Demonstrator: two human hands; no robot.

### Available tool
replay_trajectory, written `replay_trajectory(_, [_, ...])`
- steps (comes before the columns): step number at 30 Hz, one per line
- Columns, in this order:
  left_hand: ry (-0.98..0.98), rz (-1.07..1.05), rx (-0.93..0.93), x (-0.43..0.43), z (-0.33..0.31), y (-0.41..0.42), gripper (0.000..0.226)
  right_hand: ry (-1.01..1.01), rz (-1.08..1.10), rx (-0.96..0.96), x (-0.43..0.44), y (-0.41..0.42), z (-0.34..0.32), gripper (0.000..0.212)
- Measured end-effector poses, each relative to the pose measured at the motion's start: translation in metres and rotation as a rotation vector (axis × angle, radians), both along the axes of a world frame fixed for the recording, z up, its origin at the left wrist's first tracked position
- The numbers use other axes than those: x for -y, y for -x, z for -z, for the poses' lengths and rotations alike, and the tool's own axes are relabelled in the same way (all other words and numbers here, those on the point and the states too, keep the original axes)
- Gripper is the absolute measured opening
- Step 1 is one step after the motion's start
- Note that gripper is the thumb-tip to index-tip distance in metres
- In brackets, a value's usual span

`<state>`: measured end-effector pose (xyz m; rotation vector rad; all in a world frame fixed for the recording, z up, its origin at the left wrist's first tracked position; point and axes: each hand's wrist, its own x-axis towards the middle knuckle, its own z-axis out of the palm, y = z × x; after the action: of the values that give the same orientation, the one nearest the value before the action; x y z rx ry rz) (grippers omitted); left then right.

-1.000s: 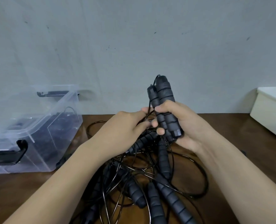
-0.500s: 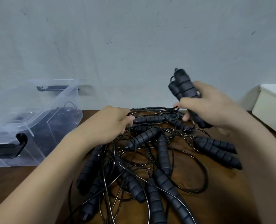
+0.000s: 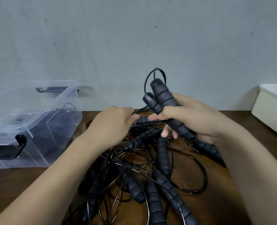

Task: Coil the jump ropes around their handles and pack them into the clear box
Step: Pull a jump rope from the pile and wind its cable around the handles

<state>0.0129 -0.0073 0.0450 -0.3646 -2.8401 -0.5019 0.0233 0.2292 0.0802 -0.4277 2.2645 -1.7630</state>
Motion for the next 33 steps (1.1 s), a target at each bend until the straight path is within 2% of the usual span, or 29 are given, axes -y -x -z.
replay_trajectory(5, [0.106, 0.092, -0.054, -0.017, 0.005, -0.005, 0.027, -0.071, 0.03, -0.016, 0.021, 0.002, 0.018, 0.026])
replay_trajectory(9, [0.062, 0.117, -0.052, -0.009, 0.007, -0.002, 0.031, -0.031, 0.085, -0.007, 0.016, 0.004, 0.014, 0.006])
replay_trajectory(14, [0.033, 0.091, -0.003, 0.007, 0.003, 0.006, 0.027, 0.106, 0.429, -0.194, -0.022, 0.022, -0.004, 0.015])
replay_trajectory(17, [-0.012, 0.056, 0.01, 0.015, 0.001, 0.011, 0.03, 0.139, 0.503, -0.211, -0.042, 0.028, -0.009, 0.019])
replay_trajectory(19, [-0.036, 0.032, 0.026, 0.016, 0.0, 0.013, 0.03, 0.129, 0.463, -0.178, -0.041, 0.027, -0.007, 0.02])
replay_trajectory(25, [-0.033, 0.051, 0.025, 0.008, 0.001, 0.009, 0.032, 0.021, 0.144, -0.002, -0.005, 0.012, 0.006, 0.03])
replay_trajectory(28, [-0.03, 0.077, 0.015, 0.001, 0.005, 0.006, 0.029, -0.005, 0.023, 0.035, 0.014, 0.005, 0.016, 0.022])
replay_trajectory(33, [-0.033, 0.122, -0.018, -0.001, 0.005, 0.002, 0.021, 0.008, 0.073, -0.009, 0.023, 0.002, 0.018, 0.004])
